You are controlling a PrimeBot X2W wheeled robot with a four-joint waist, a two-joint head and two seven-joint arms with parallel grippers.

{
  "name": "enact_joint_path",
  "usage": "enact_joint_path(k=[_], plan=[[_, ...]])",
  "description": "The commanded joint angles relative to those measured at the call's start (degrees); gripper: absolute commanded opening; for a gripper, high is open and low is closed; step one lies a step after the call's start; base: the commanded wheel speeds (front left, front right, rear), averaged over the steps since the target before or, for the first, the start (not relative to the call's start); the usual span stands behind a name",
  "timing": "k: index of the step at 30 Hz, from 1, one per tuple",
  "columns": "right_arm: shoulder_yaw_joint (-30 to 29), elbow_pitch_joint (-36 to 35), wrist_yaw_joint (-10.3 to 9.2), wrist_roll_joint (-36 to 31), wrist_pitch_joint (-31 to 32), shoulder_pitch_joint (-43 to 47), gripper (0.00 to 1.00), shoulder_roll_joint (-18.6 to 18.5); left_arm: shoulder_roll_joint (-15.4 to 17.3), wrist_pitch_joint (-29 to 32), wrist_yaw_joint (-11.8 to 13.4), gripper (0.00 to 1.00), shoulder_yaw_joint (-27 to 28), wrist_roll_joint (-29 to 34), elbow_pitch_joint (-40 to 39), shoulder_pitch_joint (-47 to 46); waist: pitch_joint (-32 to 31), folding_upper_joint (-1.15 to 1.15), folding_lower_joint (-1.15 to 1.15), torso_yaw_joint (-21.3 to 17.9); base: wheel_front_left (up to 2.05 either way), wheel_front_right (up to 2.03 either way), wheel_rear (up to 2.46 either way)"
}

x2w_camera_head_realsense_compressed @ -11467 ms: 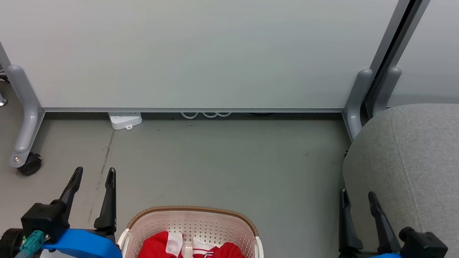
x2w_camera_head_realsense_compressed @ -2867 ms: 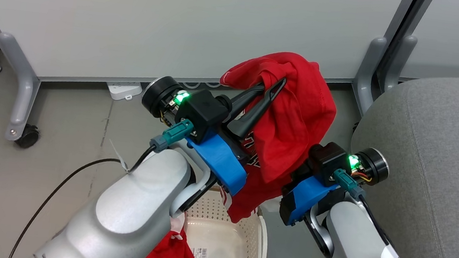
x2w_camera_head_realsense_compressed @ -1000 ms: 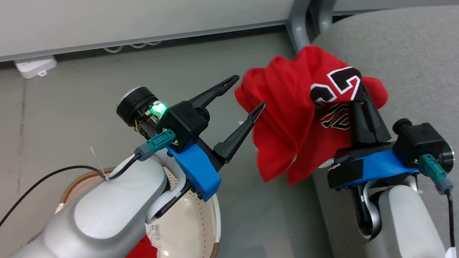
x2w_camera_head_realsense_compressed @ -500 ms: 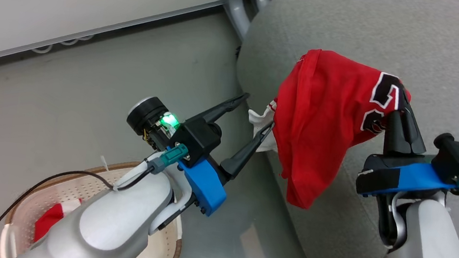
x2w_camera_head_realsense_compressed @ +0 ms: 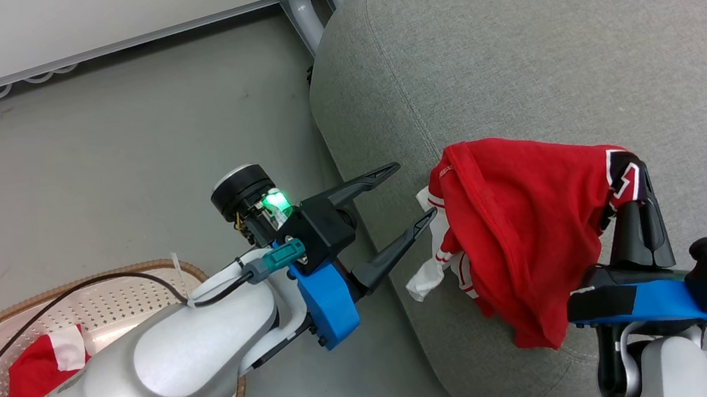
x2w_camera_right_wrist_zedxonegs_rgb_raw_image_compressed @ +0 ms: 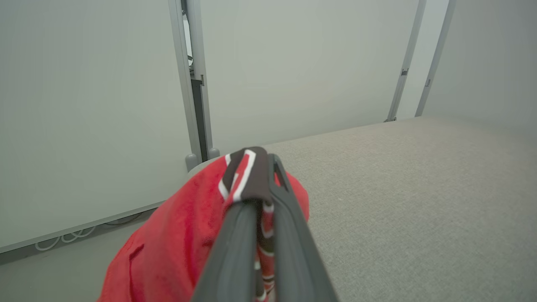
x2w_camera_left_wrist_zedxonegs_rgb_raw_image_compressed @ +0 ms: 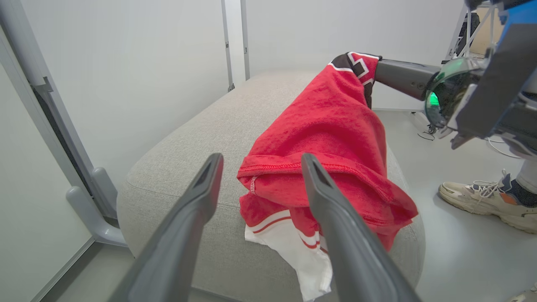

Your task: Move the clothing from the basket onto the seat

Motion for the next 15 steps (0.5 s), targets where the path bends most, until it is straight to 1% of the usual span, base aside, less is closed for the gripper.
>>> enact_joint_path(k=[1,6,10,15], plan=[[-0.1,-0.4,-0.04,0.0,0.0,0.3,0.0,0.1,0.1,0.0,0.0,1.0,0.0,0.0,-0.2,0.5,0.0,0.0,0.0,0.0,0.0,0.0,0.0],[-0.2,-0.8,-0.04,-0.4,0.0,-0.7,0.0,0.1,0.0,-0.3,0.1,1.0,-0.3,-0.2,-0.2,0.3,0.2,0.0,0.0,0.4,0.0,0.0,0.0],[-1.1,-3.0,-0.04,-0.8,0.0,-3.4,0.0,0.0,0.3,-0.3,0.4,1.0,-0.3,-0.1,-0.6,-0.6,1.1,0.0,0.0,0.8,0.0,0.0,0.0],[-4.4,-5.7,-0.04,-1.6,0.0,-10.1,0.0,0.0,1.1,0.8,0.7,1.0,-0.4,0.8,-2.2,-2.3,5.0,0.0,0.0,1.4,0.0,0.0,0.0]])
